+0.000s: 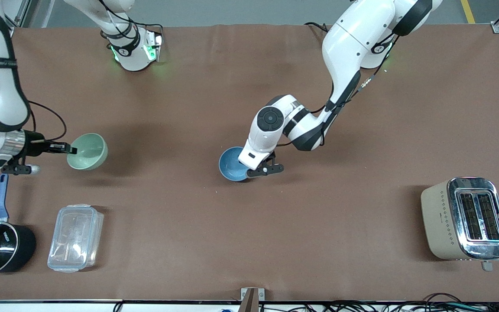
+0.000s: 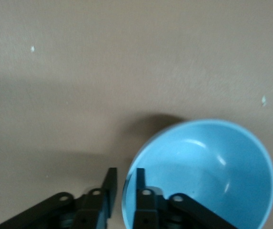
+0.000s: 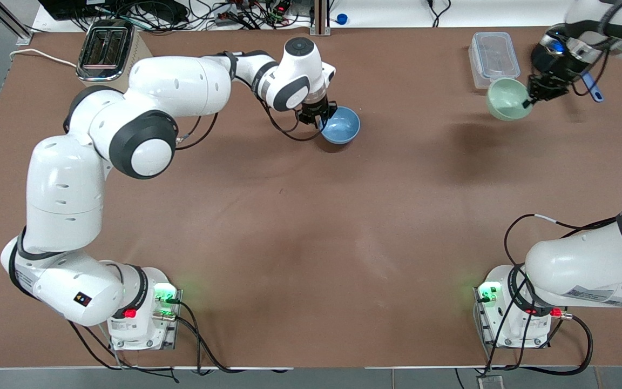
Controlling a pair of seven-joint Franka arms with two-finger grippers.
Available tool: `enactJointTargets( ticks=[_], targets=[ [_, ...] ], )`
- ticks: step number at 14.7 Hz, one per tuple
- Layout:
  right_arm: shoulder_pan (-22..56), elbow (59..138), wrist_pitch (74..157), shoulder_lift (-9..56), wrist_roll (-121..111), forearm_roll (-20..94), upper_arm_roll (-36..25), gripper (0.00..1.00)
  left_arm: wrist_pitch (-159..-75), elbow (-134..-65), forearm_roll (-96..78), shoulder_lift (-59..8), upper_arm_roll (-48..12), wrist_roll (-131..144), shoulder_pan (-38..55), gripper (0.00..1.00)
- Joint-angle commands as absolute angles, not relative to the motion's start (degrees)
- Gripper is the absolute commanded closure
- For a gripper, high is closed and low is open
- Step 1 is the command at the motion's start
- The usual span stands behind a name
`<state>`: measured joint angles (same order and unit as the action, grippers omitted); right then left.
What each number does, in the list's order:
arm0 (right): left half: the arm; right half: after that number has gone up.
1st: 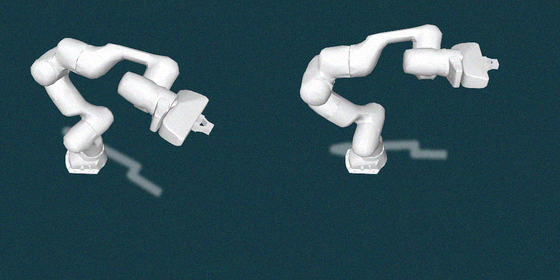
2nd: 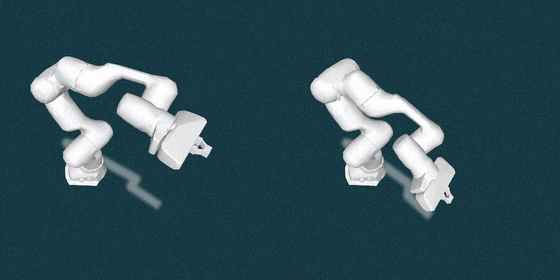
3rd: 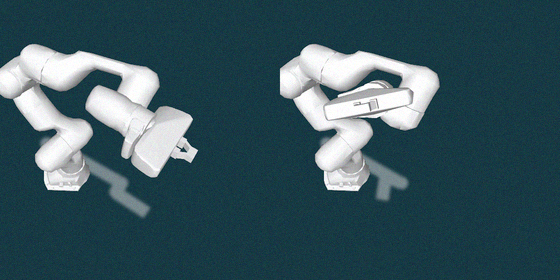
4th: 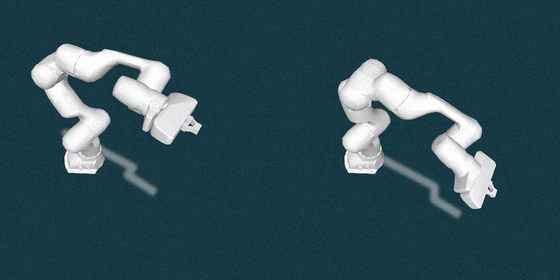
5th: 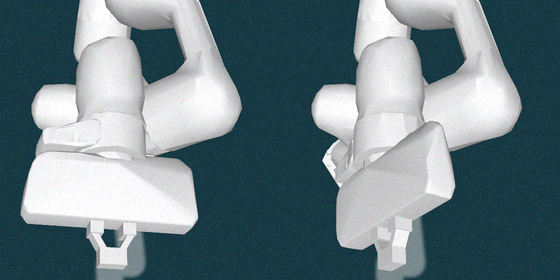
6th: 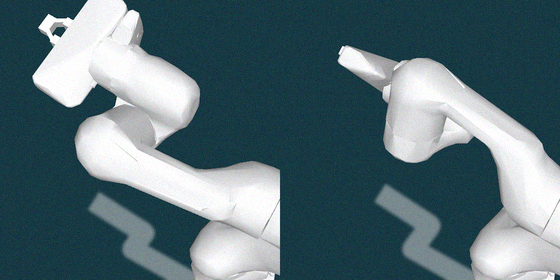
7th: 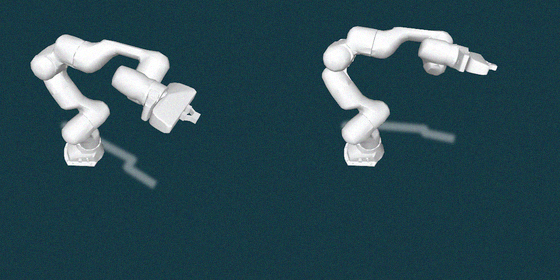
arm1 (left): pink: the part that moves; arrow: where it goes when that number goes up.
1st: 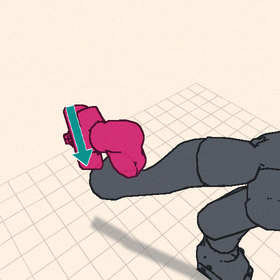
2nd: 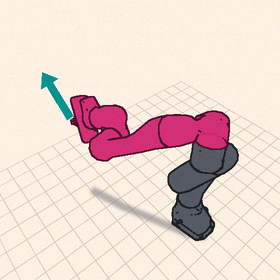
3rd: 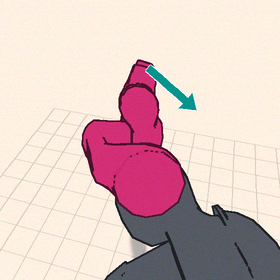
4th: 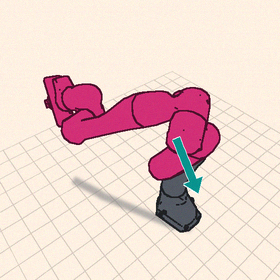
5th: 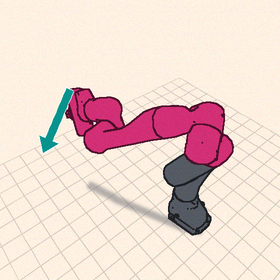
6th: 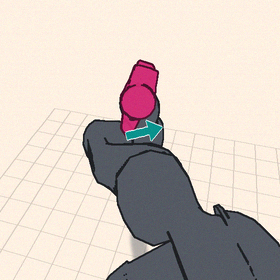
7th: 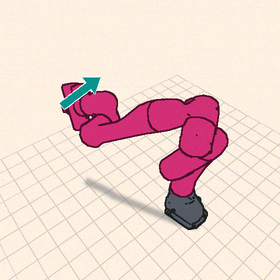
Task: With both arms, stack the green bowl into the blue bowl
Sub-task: 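Slide the blue bowl toward the green bowl with the left gripper, then release the blue bowl while the right gripper carries the green bowl over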
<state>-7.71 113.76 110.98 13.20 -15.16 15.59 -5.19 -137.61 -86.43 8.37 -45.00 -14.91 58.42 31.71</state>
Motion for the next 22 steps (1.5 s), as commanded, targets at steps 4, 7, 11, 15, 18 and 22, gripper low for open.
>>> enactJointTargets(
  ticks=[4, 7, 11, 15, 18, 22],
  targets=[
    [8.06, 111.54, 114.33, 12.74, 6.38, 16.79, -5.36, 1.00, -127.91, -85.61, 10.11, -32.02, -11.25, 58.18, 25.68, 0.00],
    [16.32, 110.84, 120.66, 15.45, 15.70, 16.96, -5.27, 1.00, -121.04, -85.25, 10.28, -24.72, -11.34, 53.03, 19.62, 0.00],
    [24.94, 105.75, 122.34, 20.91, 25.38, 17.05, -5.19, 1.00, -112.35, -85.25, 9.93, -16.80, -11.34, 36.94, 13.02, 0.00],
    [30.58, 103.10, 122.52, 24.08, 30.41, 23.78, -5.19, 1.00, -106.71, -85.25, 8.71, -11.53, -13.36, 27.45, 6.95, 0.00],
    [32.86, 102.57, 123.04, 25.39, 30.50, 29.26, -5.27, 1.00, -101.18, -86.04, 5.03, -7.22, -10.21, 18.66, 6.42, 0.00],
    [35.32, 101.60, 128.57, 29.17, 31.64, 32.33, -5.19, 0.99, -93.27, -86.83, 1.15, -3.35, -5.54, 8.99, 5.63, 0.00]
  ],
)
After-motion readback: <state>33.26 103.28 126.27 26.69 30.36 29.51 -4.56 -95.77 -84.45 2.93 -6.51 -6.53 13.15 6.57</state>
